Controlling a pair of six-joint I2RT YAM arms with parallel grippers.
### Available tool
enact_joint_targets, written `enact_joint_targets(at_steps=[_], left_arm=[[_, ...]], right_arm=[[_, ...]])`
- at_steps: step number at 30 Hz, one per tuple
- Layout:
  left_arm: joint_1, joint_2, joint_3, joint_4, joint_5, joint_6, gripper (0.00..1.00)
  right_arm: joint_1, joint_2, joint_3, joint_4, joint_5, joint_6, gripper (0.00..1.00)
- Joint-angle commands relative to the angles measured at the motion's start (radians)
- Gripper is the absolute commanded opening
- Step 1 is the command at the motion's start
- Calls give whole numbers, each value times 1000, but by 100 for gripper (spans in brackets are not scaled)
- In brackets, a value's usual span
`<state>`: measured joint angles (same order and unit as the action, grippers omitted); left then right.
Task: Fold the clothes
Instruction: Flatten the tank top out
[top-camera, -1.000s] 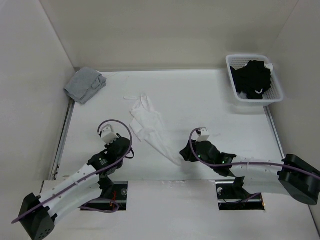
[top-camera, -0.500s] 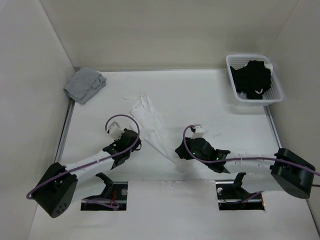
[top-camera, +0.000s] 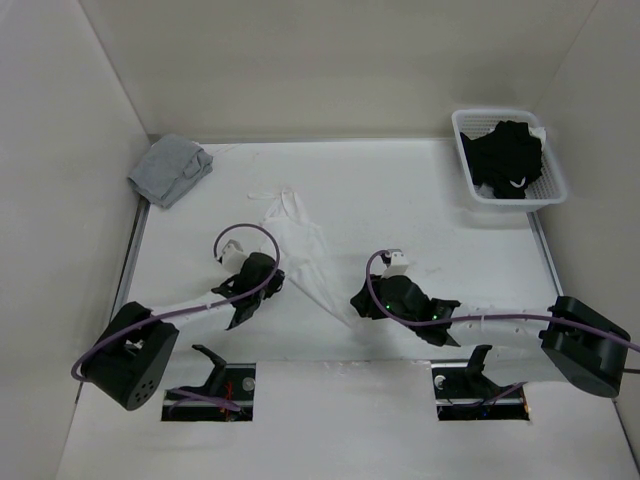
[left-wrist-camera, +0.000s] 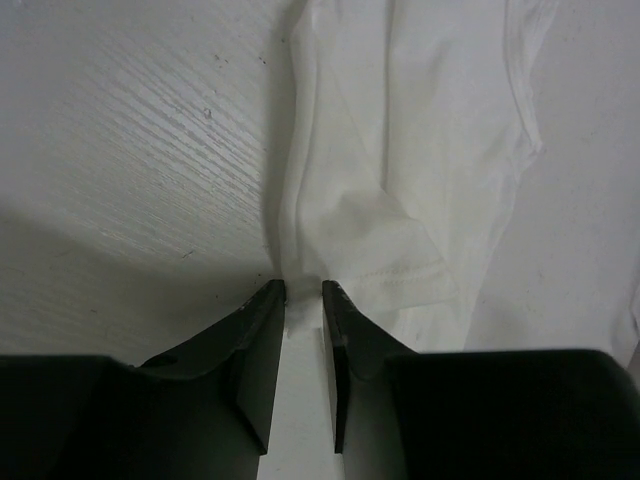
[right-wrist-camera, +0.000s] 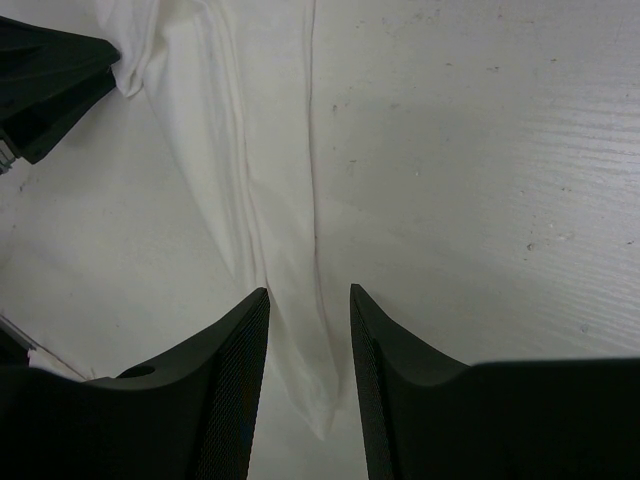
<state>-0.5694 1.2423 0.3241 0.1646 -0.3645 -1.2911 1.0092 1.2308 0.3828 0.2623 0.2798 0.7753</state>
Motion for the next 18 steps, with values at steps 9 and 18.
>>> enact_joint_targets(at_steps=[9, 18], left_arm=[[7, -26, 15, -63, 27, 27, 4], [50, -383, -32, -213, 22, 78, 0]], right_arm=[[1, -27, -2, 25, 5, 16, 43], [4, -177, -33, -164, 32, 84, 46]])
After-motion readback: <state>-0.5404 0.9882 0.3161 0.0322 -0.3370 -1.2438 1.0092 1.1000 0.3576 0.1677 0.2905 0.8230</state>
